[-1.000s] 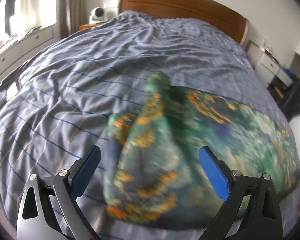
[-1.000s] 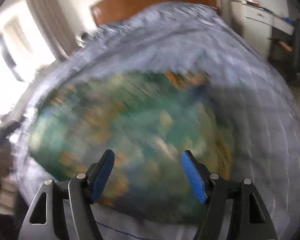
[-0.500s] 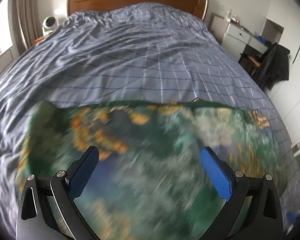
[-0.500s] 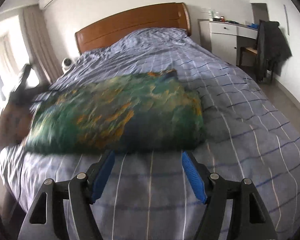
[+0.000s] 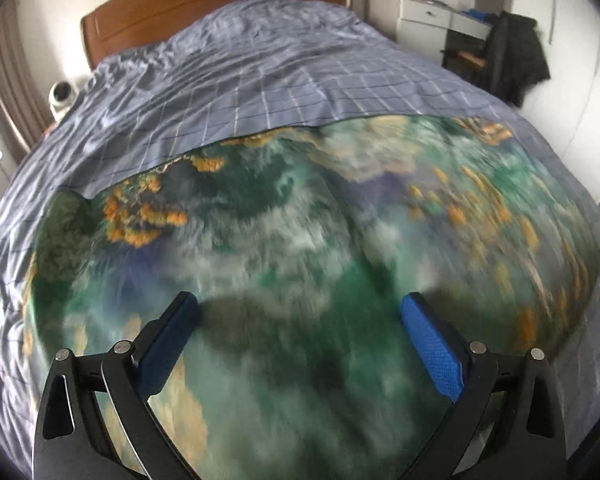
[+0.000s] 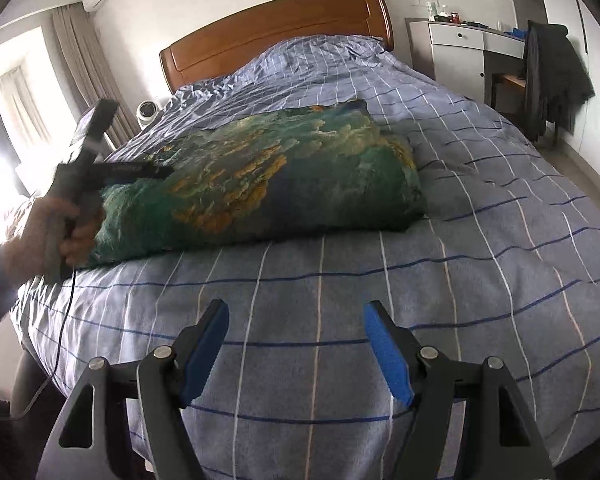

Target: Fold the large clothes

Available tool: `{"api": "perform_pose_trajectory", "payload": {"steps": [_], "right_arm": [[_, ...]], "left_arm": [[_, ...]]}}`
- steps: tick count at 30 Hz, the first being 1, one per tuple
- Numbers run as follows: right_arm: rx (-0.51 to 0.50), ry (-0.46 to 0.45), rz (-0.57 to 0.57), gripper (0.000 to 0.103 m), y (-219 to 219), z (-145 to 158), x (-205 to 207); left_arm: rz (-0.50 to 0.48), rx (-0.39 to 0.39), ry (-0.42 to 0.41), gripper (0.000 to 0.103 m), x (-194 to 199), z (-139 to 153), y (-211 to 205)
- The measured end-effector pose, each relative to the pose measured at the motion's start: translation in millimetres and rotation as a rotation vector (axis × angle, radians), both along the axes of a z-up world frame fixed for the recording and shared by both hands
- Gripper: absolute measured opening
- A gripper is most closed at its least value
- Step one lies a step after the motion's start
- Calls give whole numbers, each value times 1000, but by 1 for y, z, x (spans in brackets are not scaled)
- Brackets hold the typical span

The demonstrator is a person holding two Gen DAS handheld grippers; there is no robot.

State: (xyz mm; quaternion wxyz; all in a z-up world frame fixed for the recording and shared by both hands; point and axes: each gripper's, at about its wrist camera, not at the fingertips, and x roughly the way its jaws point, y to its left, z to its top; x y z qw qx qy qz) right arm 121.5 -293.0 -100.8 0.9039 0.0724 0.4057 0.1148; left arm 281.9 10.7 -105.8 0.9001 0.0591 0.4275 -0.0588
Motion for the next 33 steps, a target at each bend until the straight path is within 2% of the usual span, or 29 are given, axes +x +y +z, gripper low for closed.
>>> {"api": "perform_pose_trajectory", "payload": {"steps": [5, 15, 22, 28, 31, 33], "right_arm": [[-7, -15, 29, 72, 12, 5, 0], [-32, 0, 74, 72, 30, 0, -8], [-42, -1, 80, 72, 37, 0, -9], [-11, 38, 34, 72, 27, -6, -5], [29, 48, -42, 72, 8, -7, 1], [60, 56, -100, 77, -8, -7, 7]], "left_arm": [[-27, 14, -12, 101, -24, -3, -6], [1, 52, -58, 102, -58, -9, -6], [-39, 97, -27, 102, -94, -18, -11], [-86, 22, -1, 102, -122, -14, -13], [-112, -16, -39, 102, -120, 3, -19], [-138, -47, -84, 102, -114, 19, -27]]}}
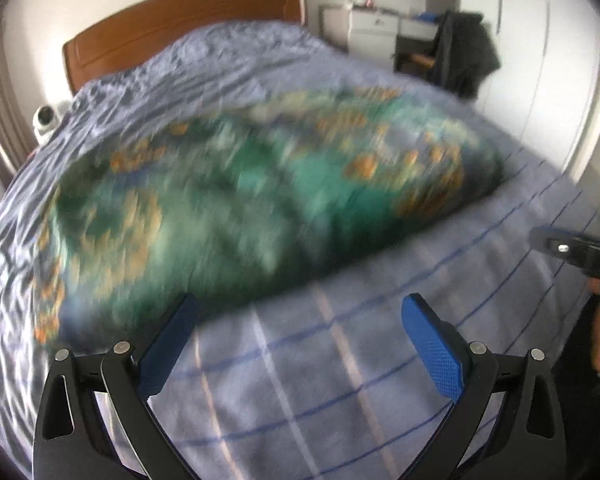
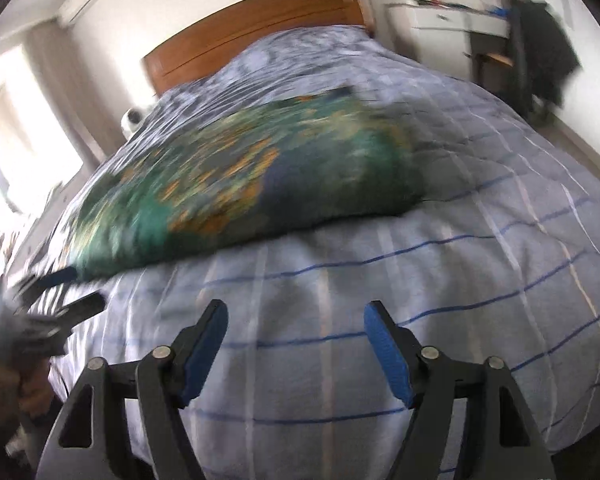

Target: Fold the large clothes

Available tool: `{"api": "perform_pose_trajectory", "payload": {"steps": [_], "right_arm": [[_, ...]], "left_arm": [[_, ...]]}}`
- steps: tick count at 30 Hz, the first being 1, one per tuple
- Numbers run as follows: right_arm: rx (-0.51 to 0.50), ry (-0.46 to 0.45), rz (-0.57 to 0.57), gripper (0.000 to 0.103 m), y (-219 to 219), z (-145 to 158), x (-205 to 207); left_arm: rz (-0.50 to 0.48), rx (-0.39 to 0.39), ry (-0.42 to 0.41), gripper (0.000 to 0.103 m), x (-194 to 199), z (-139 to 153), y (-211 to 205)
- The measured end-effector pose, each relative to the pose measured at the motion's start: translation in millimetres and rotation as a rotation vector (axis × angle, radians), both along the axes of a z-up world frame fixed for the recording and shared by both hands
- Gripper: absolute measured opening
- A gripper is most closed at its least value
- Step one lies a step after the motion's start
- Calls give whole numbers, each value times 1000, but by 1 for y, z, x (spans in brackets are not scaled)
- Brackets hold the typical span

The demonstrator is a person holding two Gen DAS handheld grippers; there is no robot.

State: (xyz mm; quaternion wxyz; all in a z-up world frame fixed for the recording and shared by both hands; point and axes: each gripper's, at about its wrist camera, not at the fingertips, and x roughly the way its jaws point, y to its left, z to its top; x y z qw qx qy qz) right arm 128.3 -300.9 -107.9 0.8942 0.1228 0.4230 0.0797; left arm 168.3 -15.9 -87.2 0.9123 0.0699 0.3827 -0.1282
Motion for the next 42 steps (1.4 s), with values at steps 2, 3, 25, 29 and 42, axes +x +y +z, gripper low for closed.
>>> {"api": "perform_pose_trajectory", "payload": {"steps": [2, 3, 25, 29, 42], "right_arm": [[67, 0, -67, 78, -24, 2, 11], [97, -7, -88, 78, -33, 3, 16], [483, 65, -187, 44, -87, -44, 131], [412, -50, -108, 41, -68, 6, 117], [-16, -397, 297, 41, 94, 129, 61]], "left_arm": [[-19, -16, -45, 102, 9, 10, -8], [-30, -16, -66, 102, 14, 12, -14], [-148, 21, 64, 102, 68, 18, -38], [-155, -34, 32, 102, 79, 72, -42], [-266, -163, 255, 102, 120, 144, -51]]}}
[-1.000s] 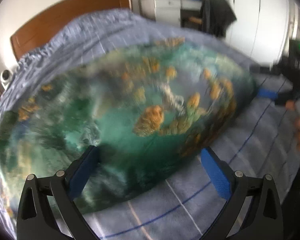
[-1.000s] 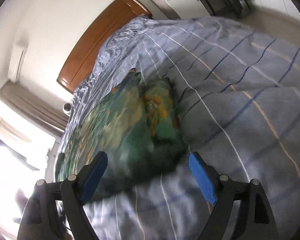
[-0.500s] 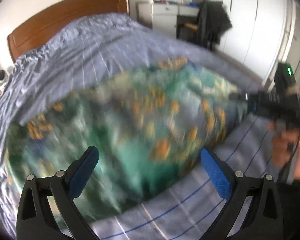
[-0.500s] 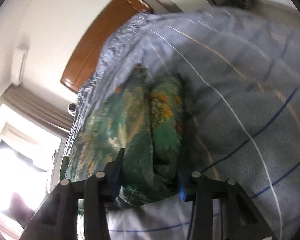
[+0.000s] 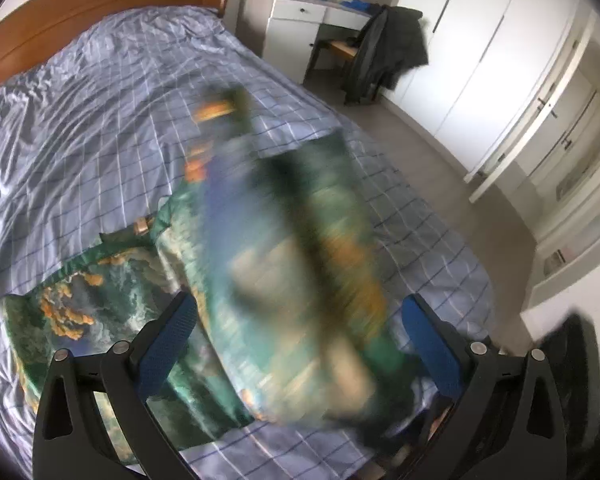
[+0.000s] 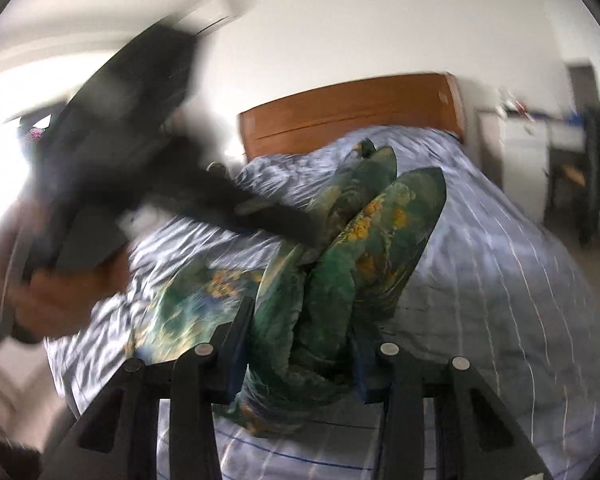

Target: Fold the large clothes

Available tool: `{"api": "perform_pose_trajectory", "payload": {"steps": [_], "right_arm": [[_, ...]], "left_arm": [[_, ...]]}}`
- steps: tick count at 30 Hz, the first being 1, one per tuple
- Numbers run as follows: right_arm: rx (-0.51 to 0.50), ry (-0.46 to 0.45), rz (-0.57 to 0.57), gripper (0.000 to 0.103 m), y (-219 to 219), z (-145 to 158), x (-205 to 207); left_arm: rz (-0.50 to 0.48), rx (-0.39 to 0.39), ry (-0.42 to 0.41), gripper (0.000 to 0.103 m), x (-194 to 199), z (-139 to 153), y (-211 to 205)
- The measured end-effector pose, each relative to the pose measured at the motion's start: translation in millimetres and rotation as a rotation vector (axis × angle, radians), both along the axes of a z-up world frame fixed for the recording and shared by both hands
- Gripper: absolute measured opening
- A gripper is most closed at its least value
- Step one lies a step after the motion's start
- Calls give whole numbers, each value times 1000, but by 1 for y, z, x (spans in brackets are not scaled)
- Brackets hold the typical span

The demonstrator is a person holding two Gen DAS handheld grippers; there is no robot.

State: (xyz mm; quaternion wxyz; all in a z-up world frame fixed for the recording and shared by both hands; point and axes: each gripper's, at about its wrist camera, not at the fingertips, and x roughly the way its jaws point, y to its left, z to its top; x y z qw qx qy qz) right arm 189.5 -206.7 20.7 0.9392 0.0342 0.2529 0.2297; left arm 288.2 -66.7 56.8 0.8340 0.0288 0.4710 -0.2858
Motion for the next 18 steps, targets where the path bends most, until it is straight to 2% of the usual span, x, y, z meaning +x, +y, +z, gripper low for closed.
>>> {"api": "perform_pose_trajectory", "payload": {"steps": [2, 5, 6, 7, 8, 9, 11, 14, 15, 16, 18], "right_arm": [[-50, -23, 60, 40, 26, 4, -9], [-119, -72, 127, 40, 54, 6, -28], [-136, -84, 147, 40, 61, 6, -36], [-142, -88, 157, 39, 62, 6, -42], [-150, -90, 172, 39, 69, 4, -45], [-156, -91, 184, 39, 72, 3, -48], [-162, -91, 204, 39, 76, 2, -54], [-150, -85, 233, 45, 75, 9, -60], [-117, -69, 265, 51, 69, 13, -62], [-82, -51, 285, 65, 67, 14, -58], [-31, -29, 280, 68, 51, 19, -60]], "left_arm": [[7, 58, -23, 102, -5, 1, 1], [48, 195, -50, 101, -9, -7, 1], [62, 231, -54, 94, -11, -11, 1], [86, 277, -53, 80, -13, -18, 4], [107, 302, -43, 50, -13, -21, 6], [126, 293, -24, 38, -11, -23, 12], [148, 248, -5, 30, -8, -24, 24], [173, 229, -21, 27, -3, -19, 47], [183, 224, -24, 27, -2, -18, 59], [193, 220, -29, 27, 0, -17, 74], [224, 217, -36, 27, 5, -18, 102]]}}
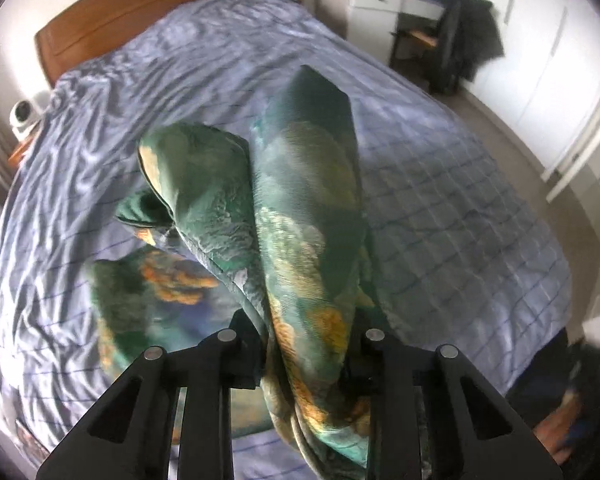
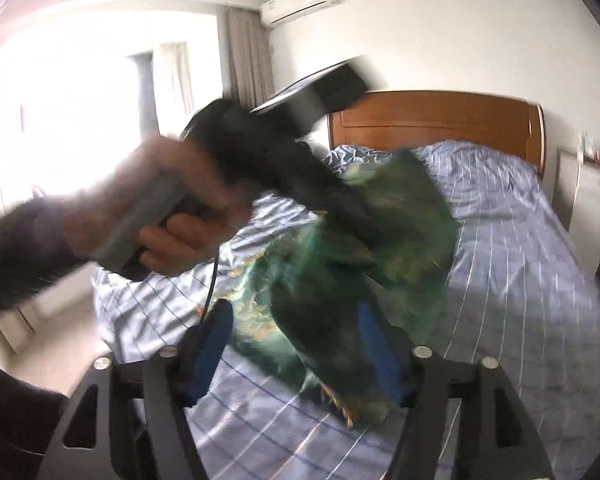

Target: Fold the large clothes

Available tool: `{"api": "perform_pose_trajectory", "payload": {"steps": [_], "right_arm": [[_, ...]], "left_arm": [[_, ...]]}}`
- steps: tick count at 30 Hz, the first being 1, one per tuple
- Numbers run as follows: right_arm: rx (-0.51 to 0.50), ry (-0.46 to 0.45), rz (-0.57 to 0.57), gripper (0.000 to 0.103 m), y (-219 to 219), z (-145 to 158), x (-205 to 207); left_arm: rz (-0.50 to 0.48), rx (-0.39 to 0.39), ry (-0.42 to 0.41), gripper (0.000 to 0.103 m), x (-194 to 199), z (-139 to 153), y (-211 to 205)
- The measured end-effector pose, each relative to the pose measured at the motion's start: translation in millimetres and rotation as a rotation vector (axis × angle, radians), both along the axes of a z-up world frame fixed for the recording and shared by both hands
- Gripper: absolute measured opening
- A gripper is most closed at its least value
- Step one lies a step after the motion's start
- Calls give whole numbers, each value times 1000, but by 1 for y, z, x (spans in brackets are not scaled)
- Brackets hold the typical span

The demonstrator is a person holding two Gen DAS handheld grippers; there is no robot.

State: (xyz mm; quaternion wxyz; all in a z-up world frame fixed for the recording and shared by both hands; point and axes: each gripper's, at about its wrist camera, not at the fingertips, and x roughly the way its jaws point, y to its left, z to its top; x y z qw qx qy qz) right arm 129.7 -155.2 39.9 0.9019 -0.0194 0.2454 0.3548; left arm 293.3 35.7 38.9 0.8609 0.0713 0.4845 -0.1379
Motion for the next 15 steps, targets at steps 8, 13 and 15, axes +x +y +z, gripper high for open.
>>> {"api": "perform_pose_trajectory", "payload": {"steps": [8, 13, 15], "right_arm": [[-135, 100, -69, 41, -4, -23, 46], [-195, 150, -15, 33, 43, -41, 84], [-212, 171, 21, 33, 67, -45, 95]], "left_arm": [[197, -24, 47, 27, 21, -49, 117], [281, -77, 69, 28, 22, -75, 163], [296, -103, 74, 29, 23, -82, 176]]}}
